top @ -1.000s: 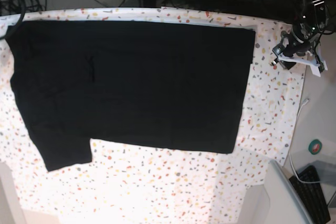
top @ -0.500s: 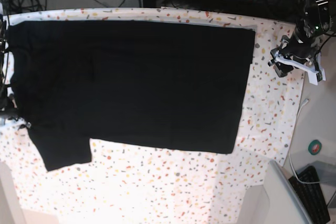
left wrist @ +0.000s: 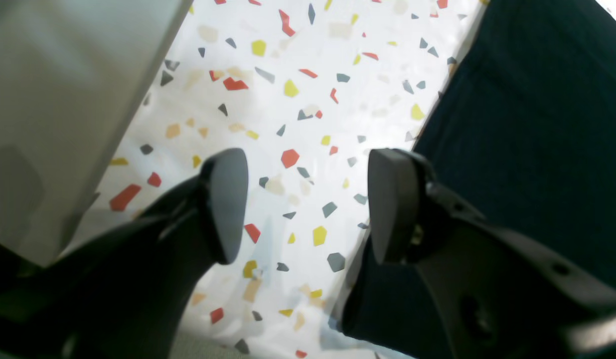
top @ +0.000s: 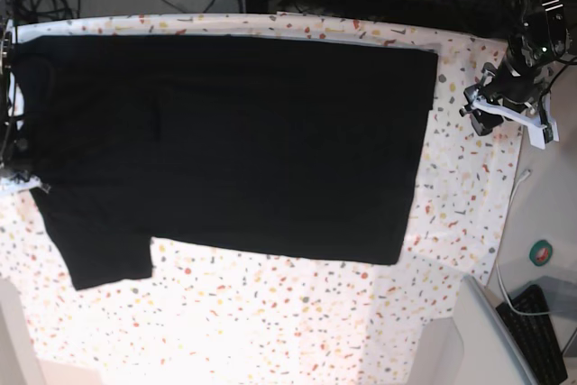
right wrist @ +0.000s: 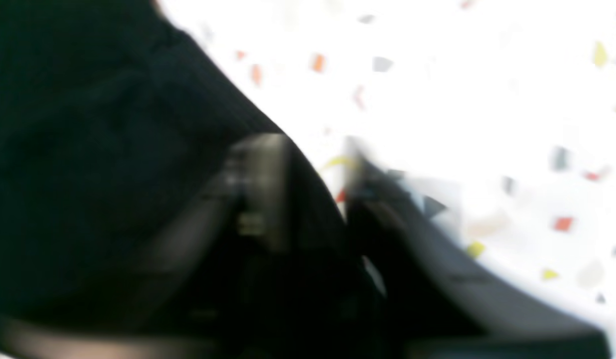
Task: Layout the t-shirt on the table in an organized manner, then fold the t-shirt properly
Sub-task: 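Grasp the shirt's edge with the right gripper and smooth it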
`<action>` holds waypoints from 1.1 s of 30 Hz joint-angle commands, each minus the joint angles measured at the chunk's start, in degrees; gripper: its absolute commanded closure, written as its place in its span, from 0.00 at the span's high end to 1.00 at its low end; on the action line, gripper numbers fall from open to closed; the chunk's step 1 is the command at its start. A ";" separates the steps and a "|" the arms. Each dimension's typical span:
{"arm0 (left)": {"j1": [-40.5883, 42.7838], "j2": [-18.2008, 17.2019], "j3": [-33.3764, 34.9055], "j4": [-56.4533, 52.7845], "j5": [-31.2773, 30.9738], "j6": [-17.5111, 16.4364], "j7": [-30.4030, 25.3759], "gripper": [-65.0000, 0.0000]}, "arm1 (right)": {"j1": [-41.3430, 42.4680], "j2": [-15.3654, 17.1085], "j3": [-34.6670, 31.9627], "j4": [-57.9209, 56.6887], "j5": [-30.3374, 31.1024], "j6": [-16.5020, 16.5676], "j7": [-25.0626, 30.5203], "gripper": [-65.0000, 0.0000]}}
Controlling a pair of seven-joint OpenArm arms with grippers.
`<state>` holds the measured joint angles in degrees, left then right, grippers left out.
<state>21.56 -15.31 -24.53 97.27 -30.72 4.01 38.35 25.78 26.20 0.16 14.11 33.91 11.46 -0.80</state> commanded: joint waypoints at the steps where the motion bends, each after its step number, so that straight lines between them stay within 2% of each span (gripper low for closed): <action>1: -0.24 -0.56 -0.21 0.88 -0.18 -0.36 -0.94 0.55 | 0.37 0.31 0.06 1.58 -0.02 0.36 -1.88 0.00; 6: 0.02 -0.65 -0.21 0.88 -0.18 -0.27 -0.94 0.55 | -7.19 0.31 0.23 16.62 0.07 -0.17 -3.29 0.00; 8: 0.20 -0.73 -0.30 0.88 -0.18 -0.27 -0.94 0.55 | -10.44 0.31 1.81 24.44 0.07 -0.26 -7.86 0.00; 10: 0.20 -0.73 -0.30 0.88 -0.18 -0.27 -0.94 0.55 | -14.31 -0.31 6.74 32.79 0.07 -0.34 -14.28 0.00; 14: -0.16 -0.73 -0.30 0.88 -0.18 -0.27 -0.94 0.55 | -20.99 -5.23 18.17 48.79 -0.46 -1.22 -25.09 0.00; 19: -0.33 -0.73 -0.30 0.88 -0.18 -0.19 -0.94 0.55 | -27.23 -10.15 23.79 63.03 -0.46 -3.33 -34.94 0.00; 24: -0.33 -0.73 -0.21 0.88 -0.18 -0.19 -0.94 0.55 | -31.54 -16.31 28.80 68.66 -0.55 -3.42 -37.40 0.00; 32: -0.33 -0.73 -0.21 0.88 -0.18 -0.19 -0.94 0.55 | -35.76 -22.11 33.29 71.74 -0.55 -3.42 -37.75 0.00; 33: -0.33 -0.73 -0.21 0.88 -0.18 -0.19 -0.94 0.55 | -35.93 -22.37 33.29 72.53 -0.46 -3.42 -37.75 0.06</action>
<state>21.41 -15.40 -24.38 97.27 -30.52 4.05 38.35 -10.74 2.94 33.17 85.23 32.75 7.90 -39.59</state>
